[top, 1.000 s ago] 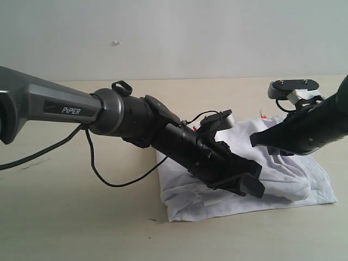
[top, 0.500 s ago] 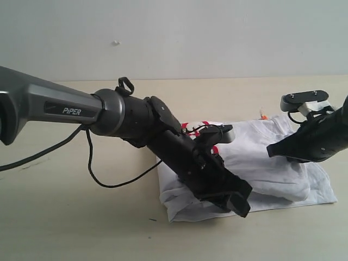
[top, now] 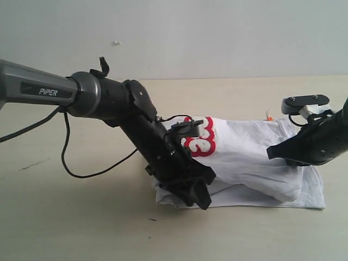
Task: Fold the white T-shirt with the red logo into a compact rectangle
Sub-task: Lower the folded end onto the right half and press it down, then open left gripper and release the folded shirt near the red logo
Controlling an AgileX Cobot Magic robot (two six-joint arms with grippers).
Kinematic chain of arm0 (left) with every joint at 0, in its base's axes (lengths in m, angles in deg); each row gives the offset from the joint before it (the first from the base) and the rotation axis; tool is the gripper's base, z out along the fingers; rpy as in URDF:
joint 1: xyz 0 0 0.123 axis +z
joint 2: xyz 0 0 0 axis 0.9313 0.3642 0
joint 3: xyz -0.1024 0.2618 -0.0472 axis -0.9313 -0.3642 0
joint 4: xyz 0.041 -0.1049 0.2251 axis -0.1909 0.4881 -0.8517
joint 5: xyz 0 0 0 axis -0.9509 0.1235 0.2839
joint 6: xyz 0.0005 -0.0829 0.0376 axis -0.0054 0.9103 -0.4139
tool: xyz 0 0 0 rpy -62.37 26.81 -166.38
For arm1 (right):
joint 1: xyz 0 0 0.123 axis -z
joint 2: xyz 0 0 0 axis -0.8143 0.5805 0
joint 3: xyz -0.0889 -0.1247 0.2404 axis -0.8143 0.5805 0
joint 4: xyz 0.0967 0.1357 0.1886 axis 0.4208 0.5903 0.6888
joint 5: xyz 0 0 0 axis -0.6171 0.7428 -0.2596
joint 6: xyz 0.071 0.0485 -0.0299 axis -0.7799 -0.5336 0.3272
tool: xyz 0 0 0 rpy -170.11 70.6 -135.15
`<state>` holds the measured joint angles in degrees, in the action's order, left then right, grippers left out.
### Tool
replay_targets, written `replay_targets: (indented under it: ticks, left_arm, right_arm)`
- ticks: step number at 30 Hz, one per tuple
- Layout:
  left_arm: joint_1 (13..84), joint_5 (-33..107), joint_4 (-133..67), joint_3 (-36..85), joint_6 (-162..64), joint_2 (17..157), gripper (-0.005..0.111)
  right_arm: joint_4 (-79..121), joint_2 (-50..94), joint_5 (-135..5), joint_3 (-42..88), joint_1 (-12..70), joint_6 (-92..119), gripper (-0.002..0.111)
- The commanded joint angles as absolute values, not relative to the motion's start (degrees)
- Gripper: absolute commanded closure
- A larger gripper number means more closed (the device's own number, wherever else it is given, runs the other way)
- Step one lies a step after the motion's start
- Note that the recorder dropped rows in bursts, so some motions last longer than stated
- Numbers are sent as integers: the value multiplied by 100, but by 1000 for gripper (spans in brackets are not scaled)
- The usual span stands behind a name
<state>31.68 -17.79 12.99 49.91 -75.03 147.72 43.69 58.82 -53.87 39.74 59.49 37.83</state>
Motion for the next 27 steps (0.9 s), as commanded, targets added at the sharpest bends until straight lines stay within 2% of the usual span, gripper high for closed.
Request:
replay_targets:
  ticks: [1, 8, 15, 17, 19, 20, 21, 27]
  left_arm:
    - [3523, -2087, 274, 4634, -7310, 14882, 65]
    - [3818, -3224, 1848, 4530, -8362, 14502, 65]
    - [3833, -2985, 2369, 4540, -8864, 13779, 67]
    - [3845, -2764, 2369, 4540, -8904, 13624, 76]
    - [3845, -2388, 2359, 4540, -8988, 13555, 90]
    - [3845, -2039, 2392, 4540, -8988, 13542, 102]
    - [3834, -1843, 2405, 4540, -9006, 13542, 107]
    - [3670, 370, 2407, 4540, -8990, 13604, 107]
  right_arm:
    - [4302, 5926, -5182, 3990, 5985, 3775, 97]
    - [4650, 5686, -5310, 3980, 5985, 3795, 97]
    - [4831, 5290, -5239, 3980, 5985, 3795, 97]
    - [4836, 5176, -5157, 3980, 5985, 3795, 97]
    - [4836, 5058, -5058, 3980, 5985, 3795, 97]
    - [4852, 4992, -5001, 3980, 5985, 3795, 97]
    - [4866, 4938, -4957, 3980, 5985, 3795, 97]
    - [5434, 4460, -4414, 3980, 5985, 4537, 97]
